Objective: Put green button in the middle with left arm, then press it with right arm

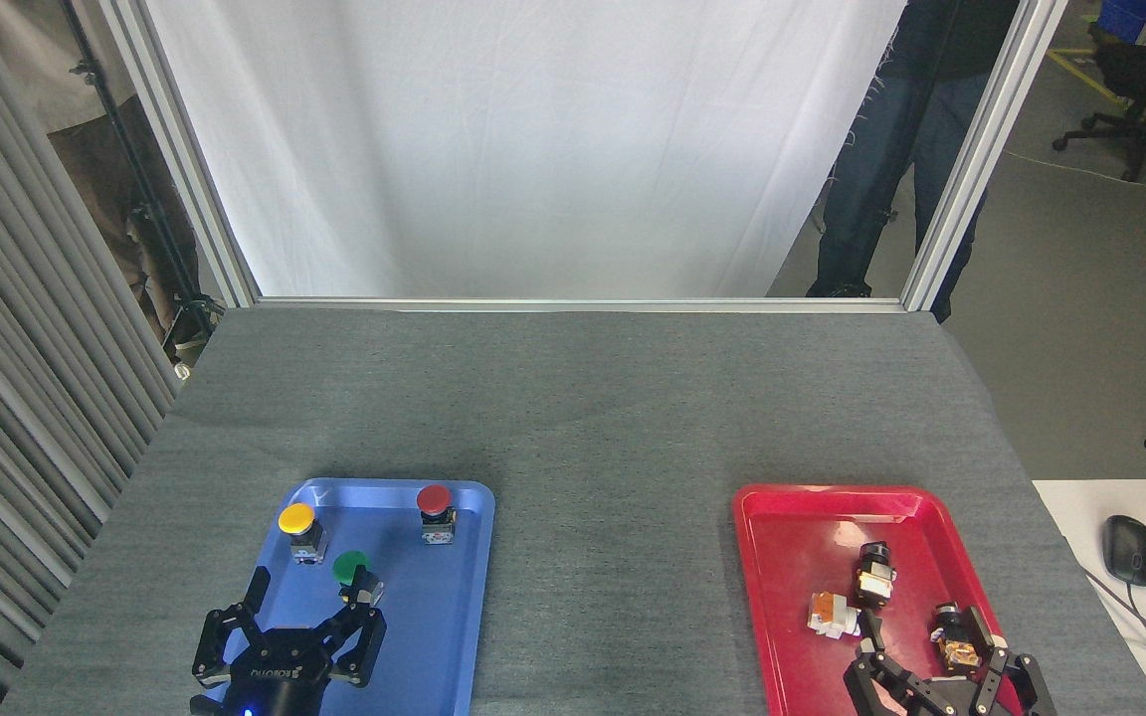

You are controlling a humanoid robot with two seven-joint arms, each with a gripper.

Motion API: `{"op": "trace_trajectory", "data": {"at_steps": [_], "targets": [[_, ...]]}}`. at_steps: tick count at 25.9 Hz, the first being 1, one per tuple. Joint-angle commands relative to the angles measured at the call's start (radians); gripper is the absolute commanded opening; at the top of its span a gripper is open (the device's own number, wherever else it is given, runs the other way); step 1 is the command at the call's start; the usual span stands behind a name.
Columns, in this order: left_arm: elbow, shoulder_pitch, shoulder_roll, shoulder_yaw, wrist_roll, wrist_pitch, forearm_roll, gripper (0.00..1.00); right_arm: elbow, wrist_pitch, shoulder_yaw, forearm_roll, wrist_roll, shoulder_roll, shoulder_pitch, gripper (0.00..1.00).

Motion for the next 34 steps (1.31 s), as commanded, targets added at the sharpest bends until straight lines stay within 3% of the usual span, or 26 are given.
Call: {"op": "trace_trajectory", "data": {"at_steps": [1,34], "targets": [[0.001,0.001,0.001,0.002,0.002,0.002,-0.001,1.00,-0.007,0.007,0.009,-0.020,-0.020,-0.014,0.002,1.00],[-0.010,0.004,-0.002,0.013,0.002,0.025,0.008,1.00,-0.014,0.010,0.007,-0.015,-0.012,-0.042,-0.013,1.00]]}}
